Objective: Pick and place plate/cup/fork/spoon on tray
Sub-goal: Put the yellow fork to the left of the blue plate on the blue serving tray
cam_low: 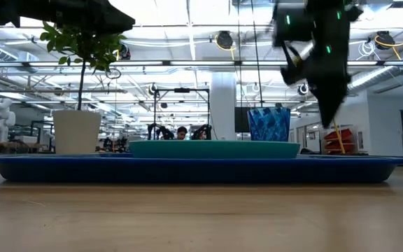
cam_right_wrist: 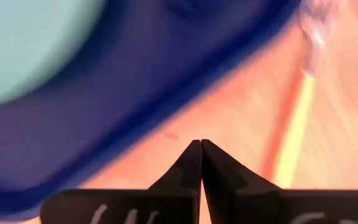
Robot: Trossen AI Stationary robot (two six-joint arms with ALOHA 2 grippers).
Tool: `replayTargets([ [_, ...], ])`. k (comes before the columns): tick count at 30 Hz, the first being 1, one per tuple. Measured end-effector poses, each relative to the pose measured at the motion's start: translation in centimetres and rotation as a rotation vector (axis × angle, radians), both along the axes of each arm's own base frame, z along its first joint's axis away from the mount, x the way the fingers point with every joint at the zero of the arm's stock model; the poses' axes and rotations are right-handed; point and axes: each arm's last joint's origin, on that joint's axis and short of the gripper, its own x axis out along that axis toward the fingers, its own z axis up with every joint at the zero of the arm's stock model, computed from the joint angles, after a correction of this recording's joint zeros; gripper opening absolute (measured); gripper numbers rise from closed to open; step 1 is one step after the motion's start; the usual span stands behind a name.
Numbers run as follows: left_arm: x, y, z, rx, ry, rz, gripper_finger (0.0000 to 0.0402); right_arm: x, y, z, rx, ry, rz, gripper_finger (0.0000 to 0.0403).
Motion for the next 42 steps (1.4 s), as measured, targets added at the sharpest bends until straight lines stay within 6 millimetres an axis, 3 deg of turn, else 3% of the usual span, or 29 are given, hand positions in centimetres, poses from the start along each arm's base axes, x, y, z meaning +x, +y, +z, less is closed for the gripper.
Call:
replayTargets([
  [6,0.0,0.0,-0.1,-0.002,0.006,0.0,0.0113,-3.2,-2.5,-2.6,0.028,0.028,-0.108,0.002],
  [18,0.0,0.3,-0.3,-0.002,0.029,0.021,0.0113,-5.2,-5.6,-2.3,-0.004,-0.089,-0.145,0.0093],
  [30,-0.1,0.5,-0.4,-0.012,0.034,0.031,0.0113,-7.0,-6.1,-5.7,0.046,-0.123,-0.19,0.0105],
  [42,-0.1,0.5,-0.4,-0.012,0.035,0.031,0.0113,-6.7,-6.5,-5.8,0.007,-0.173,-0.112,0.0105],
])
